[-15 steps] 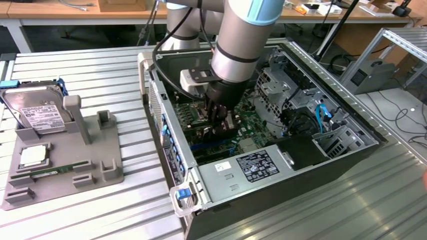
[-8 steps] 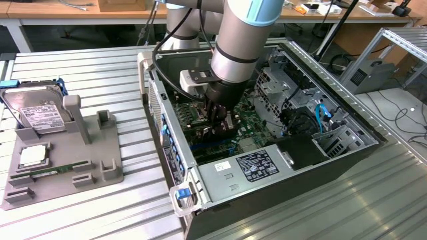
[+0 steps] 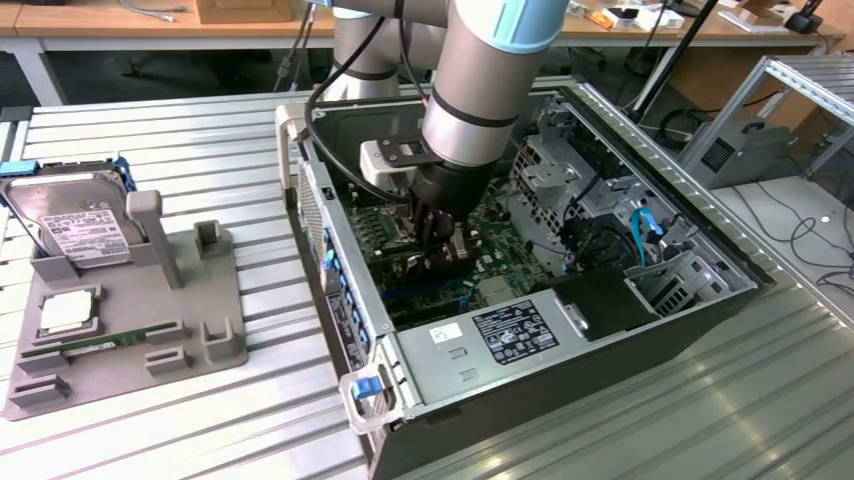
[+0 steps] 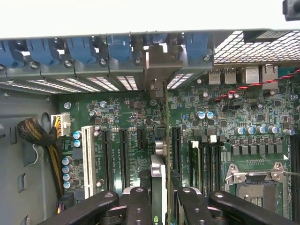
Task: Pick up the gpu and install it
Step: 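Press down on the gpu until it lock into place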
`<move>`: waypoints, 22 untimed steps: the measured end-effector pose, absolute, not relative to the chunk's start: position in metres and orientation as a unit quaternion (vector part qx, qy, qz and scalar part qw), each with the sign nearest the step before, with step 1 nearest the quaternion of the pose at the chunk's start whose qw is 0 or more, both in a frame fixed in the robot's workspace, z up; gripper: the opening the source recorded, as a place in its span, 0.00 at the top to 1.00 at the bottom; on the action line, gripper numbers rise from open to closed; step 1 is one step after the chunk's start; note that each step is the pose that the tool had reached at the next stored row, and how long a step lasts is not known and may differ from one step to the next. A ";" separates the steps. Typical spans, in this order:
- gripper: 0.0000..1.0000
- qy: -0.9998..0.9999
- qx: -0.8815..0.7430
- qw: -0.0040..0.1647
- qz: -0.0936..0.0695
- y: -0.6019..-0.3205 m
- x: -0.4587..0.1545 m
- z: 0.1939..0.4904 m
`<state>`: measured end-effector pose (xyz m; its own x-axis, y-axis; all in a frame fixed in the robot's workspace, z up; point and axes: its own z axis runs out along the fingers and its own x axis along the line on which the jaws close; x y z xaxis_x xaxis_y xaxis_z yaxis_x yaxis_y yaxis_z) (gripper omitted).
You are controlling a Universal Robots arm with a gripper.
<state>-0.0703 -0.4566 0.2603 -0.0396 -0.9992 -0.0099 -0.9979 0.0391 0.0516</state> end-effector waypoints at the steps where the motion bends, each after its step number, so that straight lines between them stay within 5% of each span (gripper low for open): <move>1: 0.73 -0.721 0.693 0.015 -0.022 -0.457 -0.070 0.262; 22: 0.73 -0.721 0.693 0.021 -0.019 -0.455 -0.069 0.261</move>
